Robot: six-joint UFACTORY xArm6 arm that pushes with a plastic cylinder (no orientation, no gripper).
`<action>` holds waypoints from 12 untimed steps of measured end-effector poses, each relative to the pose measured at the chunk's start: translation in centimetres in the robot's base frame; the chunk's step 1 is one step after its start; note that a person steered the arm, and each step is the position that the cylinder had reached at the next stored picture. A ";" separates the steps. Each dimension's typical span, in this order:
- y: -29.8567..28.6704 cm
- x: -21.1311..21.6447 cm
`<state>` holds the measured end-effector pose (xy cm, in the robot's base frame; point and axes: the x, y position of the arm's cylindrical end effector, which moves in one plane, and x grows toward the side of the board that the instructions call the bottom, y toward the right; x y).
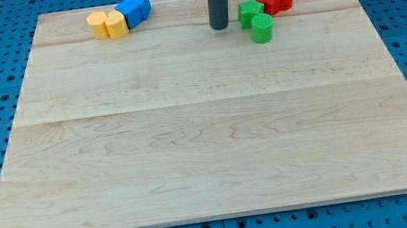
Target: Move arm into blue blocks
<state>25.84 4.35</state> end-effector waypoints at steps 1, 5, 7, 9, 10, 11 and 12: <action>-0.4 -2.9; -4.1 -6.5; -5.2 -6.5; -7.4 -6.6; -8.3 -6.4; -10.6 -6.6; -14.9 -6.6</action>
<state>19.21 -10.57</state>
